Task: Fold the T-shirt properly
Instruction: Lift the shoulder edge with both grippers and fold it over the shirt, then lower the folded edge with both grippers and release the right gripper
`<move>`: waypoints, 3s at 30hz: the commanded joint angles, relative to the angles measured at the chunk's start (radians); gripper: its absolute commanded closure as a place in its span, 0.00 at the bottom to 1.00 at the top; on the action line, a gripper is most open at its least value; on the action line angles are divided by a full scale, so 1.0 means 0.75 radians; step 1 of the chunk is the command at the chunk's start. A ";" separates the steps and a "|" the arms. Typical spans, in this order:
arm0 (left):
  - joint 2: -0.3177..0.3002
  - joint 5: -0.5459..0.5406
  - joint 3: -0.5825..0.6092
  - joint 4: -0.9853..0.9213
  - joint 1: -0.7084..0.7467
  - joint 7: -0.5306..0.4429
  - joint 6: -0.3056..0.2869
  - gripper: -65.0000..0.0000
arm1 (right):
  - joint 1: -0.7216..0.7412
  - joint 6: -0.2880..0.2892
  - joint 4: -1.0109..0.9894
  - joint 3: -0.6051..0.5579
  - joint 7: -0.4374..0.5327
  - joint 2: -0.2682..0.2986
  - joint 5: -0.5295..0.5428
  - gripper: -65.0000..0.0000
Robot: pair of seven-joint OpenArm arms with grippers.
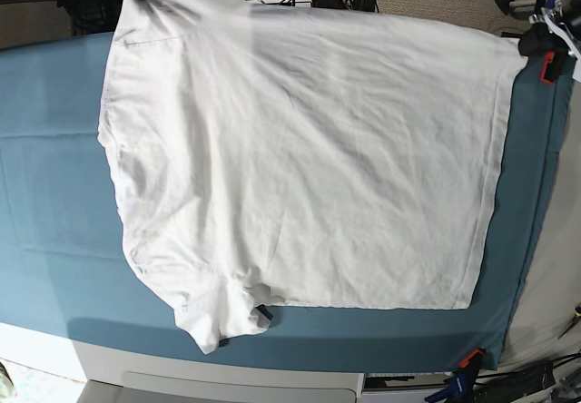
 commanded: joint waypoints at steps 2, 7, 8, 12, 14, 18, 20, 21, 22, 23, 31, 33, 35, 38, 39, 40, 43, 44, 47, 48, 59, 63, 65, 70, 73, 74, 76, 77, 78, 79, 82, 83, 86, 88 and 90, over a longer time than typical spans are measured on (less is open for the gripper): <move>-0.003 -0.024 -0.019 0.038 0.029 -0.017 -0.007 1.00 | -0.029 0.006 0.018 0.017 0.010 0.005 0.021 1.00; 0.035 -0.024 -0.019 0.071 0.071 -0.015 -0.007 1.00 | -0.046 0.005 0.018 0.017 -0.009 0.005 0.022 1.00; 0.038 -0.023 -0.019 0.071 0.073 -0.014 -0.007 1.00 | -0.055 0.005 0.018 0.017 -0.010 0.005 0.022 1.00; 0.044 -0.024 -0.019 0.071 0.091 -0.014 -0.012 1.00 | -0.081 0.005 0.017 0.017 -0.024 0.005 0.035 1.00; 0.051 -0.024 -0.019 0.071 0.091 -0.014 -0.012 1.00 | -0.080 0.005 0.017 0.017 -0.031 0.005 0.049 1.00; 0.066 -0.024 -0.019 0.071 0.100 -0.014 -0.012 1.00 | -0.090 0.005 0.017 0.017 -0.043 0.005 0.052 1.00; 0.070 -0.025 -0.019 0.072 0.109 -0.014 -0.023 1.00 | -0.093 0.005 0.017 0.017 -0.044 0.005 0.052 1.00; 0.071 -0.025 -0.019 0.072 0.110 -0.014 -0.032 1.00 | -0.092 0.005 0.017 0.017 -0.044 0.005 0.053 1.00; 0.071 -0.025 -0.019 0.072 0.109 -0.014 -0.031 1.00 | -0.091 0.005 0.017 0.017 -0.043 0.005 0.062 1.00; 0.071 -0.025 -0.019 0.072 0.109 -0.014 -0.031 1.00 | -0.091 0.006 0.017 0.017 -0.044 0.005 0.079 1.00; 0.070 -0.034 -0.019 0.117 0.085 -0.029 -0.031 1.00 | -0.016 0.031 0.018 0.017 -0.050 0.005 0.161 1.00; 0.070 -0.034 -0.018 0.126 0.062 -0.028 -0.031 1.00 | 0.042 0.033 0.018 0.017 -0.049 0.005 0.154 1.00; 0.070 -0.032 -0.017 0.127 0.036 -0.030 -0.030 1.00 | 0.113 0.033 0.017 0.014 -0.042 0.005 0.109 1.00; 0.070 0.000 -0.016 0.127 -0.007 -0.040 -0.029 1.00 | 0.228 0.032 0.017 0.012 -0.023 0.004 0.012 1.00; 0.070 0.012 -0.015 0.127 -0.022 -0.041 -0.025 1.00 | 0.266 0.031 0.017 0.012 -0.015 0.005 -0.014 1.00; 0.070 0.019 -0.015 0.127 -0.036 -0.048 -0.025 1.00 | 0.301 0.030 0.017 0.012 -0.008 0.005 -0.033 1.00; 0.070 0.062 -0.015 0.127 -0.084 -0.075 -0.025 1.00 | 0.404 0.028 0.017 0.012 0.009 0.005 -0.108 1.00; 0.070 0.068 -0.015 0.127 -0.103 -0.075 -0.025 1.00 | 0.436 0.027 0.017 0.012 0.014 0.005 -0.131 1.00; 0.070 0.090 -0.015 0.126 -0.149 -0.089 -0.024 1.00 | 0.527 0.026 0.017 0.012 0.035 0.005 -0.194 1.00; 0.070 0.104 -0.015 0.126 -0.168 -0.097 -0.009 1.00 | 0.557 0.019 0.017 0.012 0.040 0.005 -0.217 1.00; 0.055 0.337 0.306 0.066 -0.382 -0.172 0.057 1.00 | 0.800 -0.063 0.015 -0.163 0.122 0.036 -0.531 1.00; 0.051 0.399 0.343 0.066 -0.464 -0.181 0.085 1.00 | 0.859 -0.131 0.015 -0.303 0.197 0.072 -0.757 1.00; 0.036 0.429 0.343 0.066 -0.499 -0.181 0.086 1.00 | 0.884 -0.158 0.015 -0.340 0.218 0.084 -0.839 1.00; -0.025 0.484 0.343 0.066 -0.535 -0.197 0.148 1.00 | 0.917 -0.168 0.001 -0.355 0.251 0.132 -0.903 1.00; -0.034 0.500 0.343 0.066 -0.534 -0.201 0.146 1.00 | 0.955 -0.167 -0.085 -0.355 0.249 0.169 -0.903 1.00; -0.034 0.508 0.343 0.066 -0.534 -0.201 0.147 1.00 | 0.970 -0.166 -0.130 -0.355 0.249 0.178 -0.902 1.00; -0.034 0.513 0.343 0.065 -0.535 -0.202 0.147 1.00 | 1.006 -0.165 -0.225 -0.355 0.257 0.187 -0.902 1.00; -0.034 0.514 0.343 0.065 -0.534 -0.202 0.147 1.00 | 1.025 -0.165 -0.270 -0.355 0.261 0.191 -0.901 1.00; -0.033 0.517 0.343 0.065 -0.534 -0.206 0.147 1.00 | 1.043 -0.161 -0.308 -0.355 0.265 0.196 -0.902 1.00; -0.033 0.522 0.343 0.065 -0.533 -0.207 0.147 1.00 | 1.059 -0.152 -0.339 -0.355 0.274 0.201 -0.901 1.00; -0.033 0.549 0.343 0.065 -0.534 -0.234 0.148 1.00 | 1.097 -0.139 -0.379 -0.355 0.283 0.212 -0.901 1.00; -0.033 0.552 0.343 0.065 -0.535 -0.243 0.148 1.00 | 1.105 -0.139 -0.379 -0.355 0.284 0.212 -0.901 1.00; -0.033 0.552 0.343 0.065 -0.534 -0.246 0.148 1.00 | 1.127 -0.140 -0.378 -0.355 0.291 0.221 -0.902 1.00; -0.033 0.562 0.343 0.065 -0.535 -0.253 0.148 1.00 | 1.133 -0.141 -0.378 -0.355 0.293 0.227 -0.902 1.00; -0.033 0.587 0.343 0.065 -0.535 -0.284 0.152 1.00 | 1.131 -0.141 -0.378 -0.355 0.295 0.226 -0.902 1.00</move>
